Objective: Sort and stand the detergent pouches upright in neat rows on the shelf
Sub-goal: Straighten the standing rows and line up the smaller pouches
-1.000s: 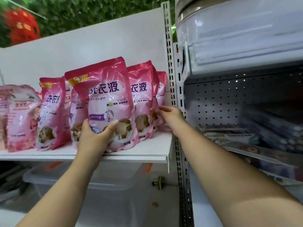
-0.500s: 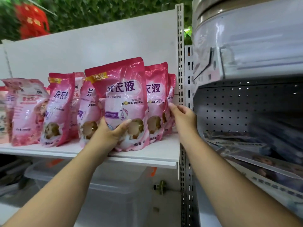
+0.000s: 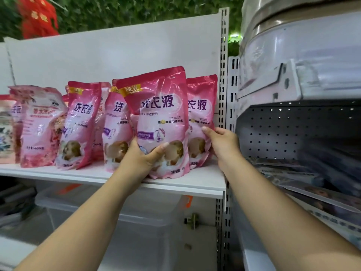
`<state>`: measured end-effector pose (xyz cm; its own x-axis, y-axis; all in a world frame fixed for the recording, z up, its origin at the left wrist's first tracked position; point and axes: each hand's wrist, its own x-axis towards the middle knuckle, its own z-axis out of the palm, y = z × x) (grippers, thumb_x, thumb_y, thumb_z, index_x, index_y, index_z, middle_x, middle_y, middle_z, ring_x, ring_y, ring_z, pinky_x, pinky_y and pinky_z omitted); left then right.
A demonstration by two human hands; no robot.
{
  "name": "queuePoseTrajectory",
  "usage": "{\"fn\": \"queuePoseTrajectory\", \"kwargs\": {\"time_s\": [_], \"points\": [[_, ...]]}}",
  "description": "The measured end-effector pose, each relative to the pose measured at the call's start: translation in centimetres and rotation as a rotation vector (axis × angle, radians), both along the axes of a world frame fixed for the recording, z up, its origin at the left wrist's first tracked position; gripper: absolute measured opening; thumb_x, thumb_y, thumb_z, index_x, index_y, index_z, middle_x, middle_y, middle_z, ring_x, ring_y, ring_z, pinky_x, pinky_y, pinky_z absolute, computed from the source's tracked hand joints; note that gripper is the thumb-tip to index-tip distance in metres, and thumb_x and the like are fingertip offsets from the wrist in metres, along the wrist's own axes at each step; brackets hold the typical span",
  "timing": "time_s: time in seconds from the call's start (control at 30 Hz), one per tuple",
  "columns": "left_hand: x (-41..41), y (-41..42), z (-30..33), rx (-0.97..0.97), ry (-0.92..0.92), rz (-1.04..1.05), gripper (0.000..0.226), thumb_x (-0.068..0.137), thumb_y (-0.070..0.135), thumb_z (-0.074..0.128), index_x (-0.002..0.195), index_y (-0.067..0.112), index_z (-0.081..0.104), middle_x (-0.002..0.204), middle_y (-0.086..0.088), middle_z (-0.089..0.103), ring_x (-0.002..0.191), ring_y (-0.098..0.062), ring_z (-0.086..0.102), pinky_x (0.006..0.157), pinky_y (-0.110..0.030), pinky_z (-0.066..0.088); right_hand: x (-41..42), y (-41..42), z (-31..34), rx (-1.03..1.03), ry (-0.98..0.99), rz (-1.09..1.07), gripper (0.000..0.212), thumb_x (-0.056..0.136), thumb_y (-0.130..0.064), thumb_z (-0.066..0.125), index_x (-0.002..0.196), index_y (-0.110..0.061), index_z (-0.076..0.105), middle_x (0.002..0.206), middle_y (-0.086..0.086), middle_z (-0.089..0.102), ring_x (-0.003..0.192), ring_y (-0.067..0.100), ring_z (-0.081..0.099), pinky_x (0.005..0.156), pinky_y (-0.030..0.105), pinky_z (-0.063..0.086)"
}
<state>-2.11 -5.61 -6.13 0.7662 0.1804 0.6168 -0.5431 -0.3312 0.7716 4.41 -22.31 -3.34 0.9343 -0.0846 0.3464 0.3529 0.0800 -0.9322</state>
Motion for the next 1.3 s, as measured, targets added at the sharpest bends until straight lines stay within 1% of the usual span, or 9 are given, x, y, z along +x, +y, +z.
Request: {"fn": "queuePoseTrajectory", "kwargs": {"time_s": [0.23,0.4,0.47,0.57,0.67,0.77,1.0,1.17,1.3], "points": [[0.1,0.5,0.6,0.197,0.18,-0.008,0.09,0.074,0.059,0.061,0.142,0.023,0.015,0.134,0.003,0.048,0.116,-0.016,0.052,0.1,-0.039,0.044,-4.0,1.8,1.0,-0.038,-0.231,0.147,0.069,0.078,-0.048,0.062,0.137,-0.021,0.037,0.123,-0.009,0.045,0.112,0.009,0.043,0.094,0.029,0.038],[-1.5,1.2,1.0,0.376,0.262,-0.076,0.062,0.08,0.05,0.06,0.131,0.025,0.036,0.117,0.012,0.058,0.102,-0.008,0.058,0.094,-0.028,0.045,-4.1,3.4,0.7,-0.052,-0.139,0.171,0.014,0.083,-0.024,0.065,0.097,-0.023,0.063,0.091,-0.006,0.067,0.088,0.015,0.063,0.076,0.03,0.053],[-3.5,2.4,1.2,0.386,0.079,0.097,0.039,0.08,0.045,0.058,0.114,0.028,0.05,0.101,0.019,0.057,0.094,0.001,0.057,0.079,-0.012,0.042,-3.8,3.6,0.6,0.08,-0.095,0.161,0.006,0.085,-0.017,0.063,0.088,-0.023,0.063,0.084,-0.003,0.069,0.08,0.015,0.065,0.069,0.028,0.053],[-5.5,6.3,2.3,0.067,-0.312,0.268,0.012,0.081,0.036,0.064,0.085,0.029,0.054,0.082,0.014,0.058,0.07,0.008,0.055,0.064,-0.008,0.043,-3.8,4.2,0.6,0.199,-0.075,0.102,0.007,0.086,-0.015,0.061,0.089,-0.021,0.064,0.09,0.003,0.071,0.086,0.02,0.068,0.08,0.037,0.054],[-3.7,9.9,2.6,0.169,-0.128,0.358,0.053,0.072,0.057,0.064,0.111,0.026,0.044,0.112,0.001,0.051,0.105,-0.009,0.049,0.093,-0.029,0.042,-4.0,5.4,-0.1,0.28,-0.14,-0.025,0.006,0.086,-0.016,0.061,0.083,-0.021,0.065,0.084,0.001,0.072,0.085,0.019,0.068,0.079,0.036,0.055],[-1.6,9.9,1.7,0.409,0.078,0.374,0.085,0.073,0.057,0.059,0.14,0.027,0.015,0.145,-0.003,0.022,0.135,-0.023,0.019,0.111,-0.042,0.019,-4.5,6.1,-0.2,0.359,-0.165,-0.101,0.006,0.086,-0.017,0.062,0.081,-0.02,0.064,0.068,-0.005,0.072,0.066,0.011,0.069,0.065,0.028,0.059],[0.9,8.7,1.1,0.403,0.133,0.392,0.087,0.075,0.066,0.047,0.138,0.037,-0.006,0.136,-0.012,0.025,0.124,-0.033,0.037,0.101,-0.046,0.03,-4.8,6.8,-0.3,0.406,-0.164,-0.201,0.004,0.083,-0.02,0.066,0.08,-0.017,0.066,0.074,0.001,0.073,0.071,0.016,0.069,0.075,0.035,0.058],[0.2,7.5,1.4,0.372,0.196,0.36,0.093,0.072,0.073,0.041,0.142,0.039,-0.01,0.149,-0.01,0.004,0.137,-0.032,0.015,0.11,-0.047,0.013,-5.3,7.4,0.0,0.475,-0.095,-0.149,0.006,0.078,-0.02,0.07,0.08,-0.015,0.067,0.088,0.006,0.072,0.088,0.023,0.069,0.085,0.042,0.055],[-3.4,7.6,0.6,0.285,-0.02,0.212,0.093,0.058,0.086,0.024,0.14,0.043,0.016,0.149,0.015,0.003,0.139,-0.015,0.007,0.112,-0.045,0.013,-5.8,7.8,0.1,0.58,-0.092,-0.14,0.007,0.077,-0.02,0.072,0.074,-0.017,0.066,0.076,0.0,0.073,0.084,0.022,0.069,0.073,0.037,0.058]]}}
